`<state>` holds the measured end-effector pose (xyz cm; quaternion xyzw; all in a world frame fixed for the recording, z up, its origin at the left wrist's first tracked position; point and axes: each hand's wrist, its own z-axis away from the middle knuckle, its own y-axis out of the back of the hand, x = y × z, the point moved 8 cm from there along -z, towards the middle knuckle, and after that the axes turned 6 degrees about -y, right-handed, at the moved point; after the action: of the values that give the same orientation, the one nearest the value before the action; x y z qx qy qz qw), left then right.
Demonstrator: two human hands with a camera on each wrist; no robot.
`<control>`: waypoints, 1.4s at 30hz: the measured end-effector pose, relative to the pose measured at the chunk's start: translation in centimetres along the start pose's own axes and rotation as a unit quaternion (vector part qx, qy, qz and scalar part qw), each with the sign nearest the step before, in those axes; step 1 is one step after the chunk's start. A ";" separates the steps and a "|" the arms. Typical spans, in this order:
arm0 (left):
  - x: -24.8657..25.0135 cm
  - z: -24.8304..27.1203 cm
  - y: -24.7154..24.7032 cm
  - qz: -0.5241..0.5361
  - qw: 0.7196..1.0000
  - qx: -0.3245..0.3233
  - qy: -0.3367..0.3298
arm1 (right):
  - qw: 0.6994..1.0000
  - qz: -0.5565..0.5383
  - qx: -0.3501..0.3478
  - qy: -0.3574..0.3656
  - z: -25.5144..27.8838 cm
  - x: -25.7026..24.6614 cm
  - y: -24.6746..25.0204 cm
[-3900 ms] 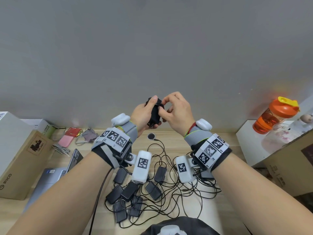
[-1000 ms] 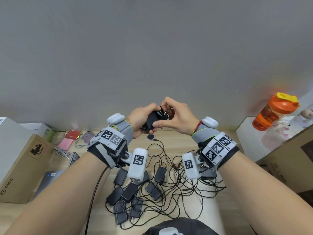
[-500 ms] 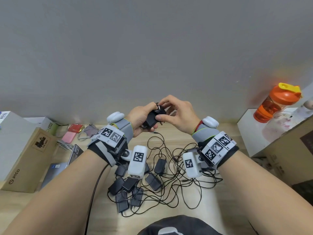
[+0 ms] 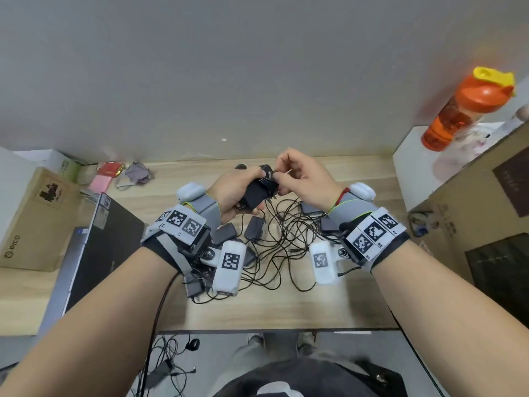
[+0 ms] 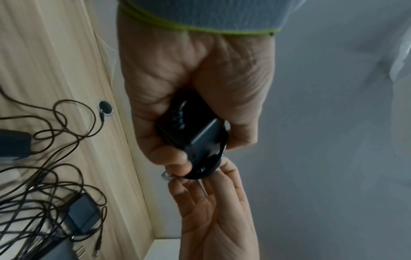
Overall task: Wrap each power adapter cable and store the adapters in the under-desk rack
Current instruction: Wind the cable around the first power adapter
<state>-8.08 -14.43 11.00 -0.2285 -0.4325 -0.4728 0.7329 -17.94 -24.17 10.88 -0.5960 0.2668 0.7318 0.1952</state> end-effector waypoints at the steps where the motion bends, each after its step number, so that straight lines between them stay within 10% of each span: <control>1: -0.7 0.3 -0.5 -0.007 1.000 -0.003 0.005 | 1.000 -0.009 0.006 -0.017 0.5 0.9 0.0; 21: -7.9 6.4 -1.9 -0.048 0.990 -0.093 -0.094 | 0.973 -0.110 0.161 -0.123 11.3 5.5 -3.9; 27: -13.2 9.0 -3.4 -0.234 0.938 -0.204 -0.157 | 0.939 -0.212 0.140 -0.232 18.2 9.1 -7.9; 30: -15.3 10.4 -4.9 -0.190 0.935 -0.277 -0.112 | 0.937 -0.184 0.151 -0.255 20.3 10.6 -8.0; 34: -17.5 10.3 -4.2 -0.014 0.975 -0.221 0.008 | 0.915 -0.240 0.213 -0.247 22.4 11.8 -7.3; 42: -23.2 11.8 -7.2 0.050 0.968 -0.230 0.088 | 0.896 -0.283 0.221 -0.260 26.2 14.6 -7.7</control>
<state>-23.54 2.61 -3.11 -0.3700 -0.2340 -0.5406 0.7184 -36.57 -2.27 -0.73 -0.3766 0.1815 0.6966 0.5831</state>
